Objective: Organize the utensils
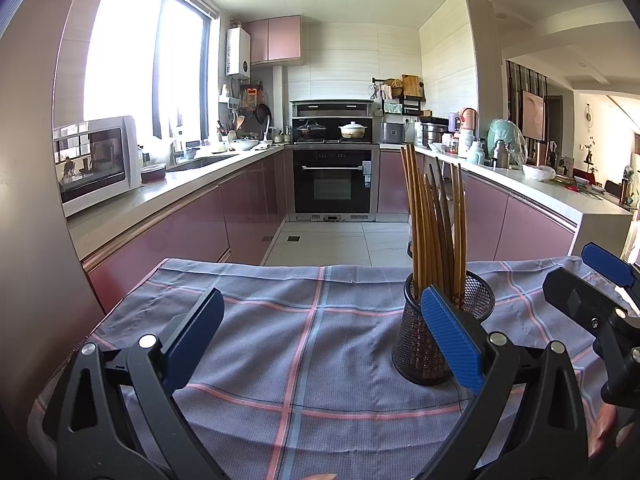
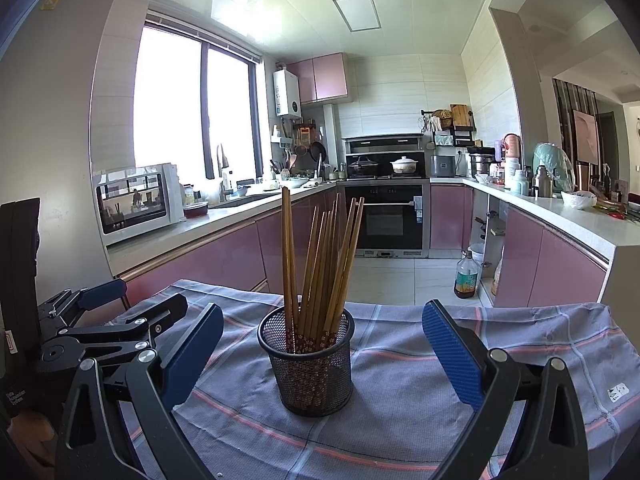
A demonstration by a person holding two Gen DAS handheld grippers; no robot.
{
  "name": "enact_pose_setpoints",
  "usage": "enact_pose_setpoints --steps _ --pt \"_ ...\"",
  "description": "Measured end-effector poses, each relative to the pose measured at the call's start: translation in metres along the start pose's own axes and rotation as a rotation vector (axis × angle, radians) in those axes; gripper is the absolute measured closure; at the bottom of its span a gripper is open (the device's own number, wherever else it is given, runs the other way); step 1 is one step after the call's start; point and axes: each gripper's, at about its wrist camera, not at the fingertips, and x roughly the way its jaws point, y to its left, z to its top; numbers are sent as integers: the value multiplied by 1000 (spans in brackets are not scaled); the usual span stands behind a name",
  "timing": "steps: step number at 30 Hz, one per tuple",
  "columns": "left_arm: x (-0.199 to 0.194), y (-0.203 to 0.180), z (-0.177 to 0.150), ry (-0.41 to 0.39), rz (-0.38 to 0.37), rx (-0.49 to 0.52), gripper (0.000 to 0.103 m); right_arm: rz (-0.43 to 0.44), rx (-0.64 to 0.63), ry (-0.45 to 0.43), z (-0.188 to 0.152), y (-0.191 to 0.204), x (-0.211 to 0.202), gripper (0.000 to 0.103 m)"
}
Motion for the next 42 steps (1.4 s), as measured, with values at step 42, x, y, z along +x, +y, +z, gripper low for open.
enact_pose_setpoints --steps 42 --pt "-13 -2 -3 -62 15 -9 6 -19 1 -32 0 5 -2 7"
